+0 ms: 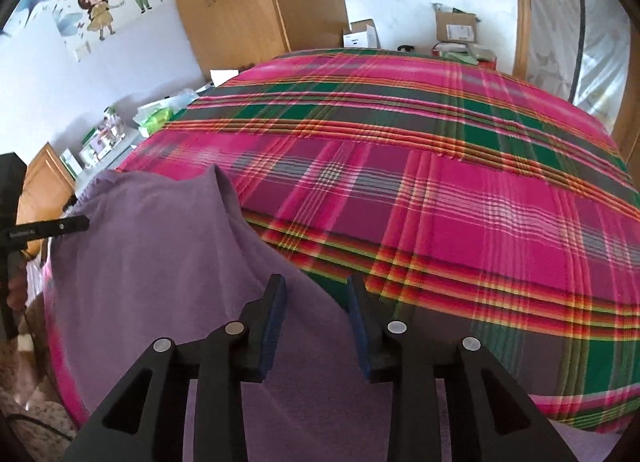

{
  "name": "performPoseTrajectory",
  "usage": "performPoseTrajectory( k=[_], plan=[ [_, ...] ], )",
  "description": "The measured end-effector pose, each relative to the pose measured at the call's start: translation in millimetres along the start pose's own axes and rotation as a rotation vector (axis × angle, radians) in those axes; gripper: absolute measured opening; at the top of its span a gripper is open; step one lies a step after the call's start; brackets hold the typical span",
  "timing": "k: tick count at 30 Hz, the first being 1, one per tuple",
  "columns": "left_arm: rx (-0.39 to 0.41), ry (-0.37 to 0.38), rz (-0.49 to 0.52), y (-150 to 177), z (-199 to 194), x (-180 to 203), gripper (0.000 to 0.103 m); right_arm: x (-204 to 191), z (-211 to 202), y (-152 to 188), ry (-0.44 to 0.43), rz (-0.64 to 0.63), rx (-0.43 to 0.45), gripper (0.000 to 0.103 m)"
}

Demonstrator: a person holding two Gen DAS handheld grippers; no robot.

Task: Fold clothes
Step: 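Raise both open grippers above the folded purple pants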

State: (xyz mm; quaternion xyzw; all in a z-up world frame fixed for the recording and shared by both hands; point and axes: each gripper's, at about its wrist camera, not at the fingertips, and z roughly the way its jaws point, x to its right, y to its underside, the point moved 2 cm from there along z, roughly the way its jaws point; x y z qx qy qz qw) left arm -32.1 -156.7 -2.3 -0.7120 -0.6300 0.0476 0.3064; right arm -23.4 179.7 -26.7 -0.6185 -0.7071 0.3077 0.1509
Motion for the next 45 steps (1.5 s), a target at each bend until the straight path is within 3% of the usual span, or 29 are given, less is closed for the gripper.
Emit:
performPoseTrajectory(
  k=[3, 9, 14, 17, 23, 29, 33, 37, 45],
  plan=[
    [-0.01, -0.037, -0.011, 4, -2, -11, 0.02, 3, 0, 0, 0.023, 0.019, 0.004, 0.033],
    [0.0, -0.039, -0.026, 15, -14, -27, 0.02, 2, -13, 0, 0.076, 0.019, 0.034, 0.033],
    [0.01, -0.047, -0.017, 22, -21, -29, 0.02, -15, -38, -4, 0.052, -0.006, 0.096, 0.033],
    [0.013, -0.05, -0.023, 26, -24, -30, 0.02, -39, -43, -6, -0.011, -0.061, 0.104, 0.033],
    [0.017, -0.049, -0.04, 36, -28, -35, 0.02, -78, -25, 12, -0.071, -0.17, 0.027, 0.033],
    [0.026, -0.052, -0.031, 45, -33, -36, 0.02, -102, -18, 39, -0.068, -0.262, -0.053, 0.033],
    [0.031, -0.07, -0.02, 50, -36, -36, 0.02, -111, -25, 60, -0.053, -0.338, -0.083, 0.033],
    [0.038, -0.097, 0.003, 55, -38, -33, 0.02, -114, -35, 74, -0.083, -0.329, -0.103, 0.034],
    [0.046, -0.146, 0.05, 63, -40, -27, 0.02, -130, -61, 108, -0.049, -0.377, -0.154, 0.034]
  ],
)
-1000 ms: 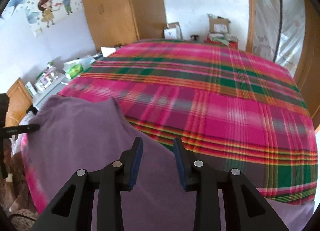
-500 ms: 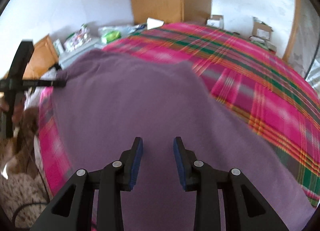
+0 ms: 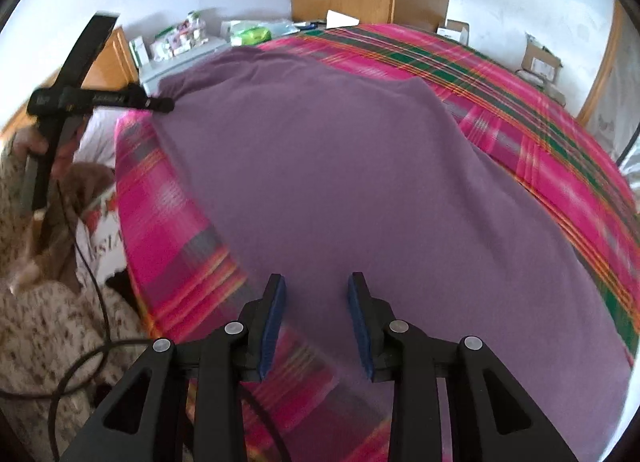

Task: Fold clothes

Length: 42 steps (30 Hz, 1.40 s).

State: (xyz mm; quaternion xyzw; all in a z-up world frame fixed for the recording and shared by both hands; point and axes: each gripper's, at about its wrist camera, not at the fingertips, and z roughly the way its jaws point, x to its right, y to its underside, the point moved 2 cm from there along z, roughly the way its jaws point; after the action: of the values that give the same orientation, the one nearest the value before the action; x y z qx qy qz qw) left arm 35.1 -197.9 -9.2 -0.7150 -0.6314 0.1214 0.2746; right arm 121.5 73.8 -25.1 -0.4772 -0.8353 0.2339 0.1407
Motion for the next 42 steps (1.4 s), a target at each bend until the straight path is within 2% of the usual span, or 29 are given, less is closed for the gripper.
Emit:
performPoseTrajectory(
  k=[5, 9, 11, 13, 15, 17, 22, 24, 29, 33, 38, 42],
  plan=[
    [0.015, -0.019, 0.026, 4, -1, 3, 0.02, -23, -13, 25, 0.012, -0.065, -0.094, 0.034],
    [0.025, -0.044, 0.061, 8, -3, 7, 0.02, -35, -26, 39, 0.053, -0.08, -0.13, 0.034],
    [0.029, -0.053, 0.071, 9, -3, 9, 0.02, -39, -36, 37, 0.095, -0.098, -0.093, 0.034],
    [0.033, -0.059, 0.077, 10, -3, 10, 0.02, -40, -42, 24, 0.109, -0.092, -0.02, 0.035],
    [0.036, -0.066, 0.081, 11, -3, 12, 0.02, -40, -43, 9, 0.102, -0.065, 0.046, 0.036],
    [0.039, -0.072, 0.085, 12, -3, 13, 0.02, -40, -35, -8, 0.056, -0.048, 0.078, 0.038],
    [0.051, -0.082, 0.09, 15, -4, 15, 0.021, -30, -1, -40, 0.117, 0.005, 0.097, 0.04],
    [0.055, -0.079, 0.09, 15, -4, 15, 0.021, -30, 17, -51, 0.116, 0.035, 0.097, 0.04],
    [0.054, -0.073, 0.095, 16, -5, 13, 0.021, -51, 41, -61, 0.17, -0.02, 0.133, 0.04],
    [0.06, -0.063, 0.099, 18, -6, 12, 0.021, -57, 39, -58, 0.164, 0.018, 0.126, 0.04],
    [0.067, -0.052, 0.101, 21, -8, 11, 0.021, -67, 31, -50, 0.169, -0.003, 0.114, 0.04],
    [0.071, -0.053, 0.103, 21, -8, 10, 0.021, -79, 25, -63, 0.177, -0.041, 0.181, 0.04]
  ],
)
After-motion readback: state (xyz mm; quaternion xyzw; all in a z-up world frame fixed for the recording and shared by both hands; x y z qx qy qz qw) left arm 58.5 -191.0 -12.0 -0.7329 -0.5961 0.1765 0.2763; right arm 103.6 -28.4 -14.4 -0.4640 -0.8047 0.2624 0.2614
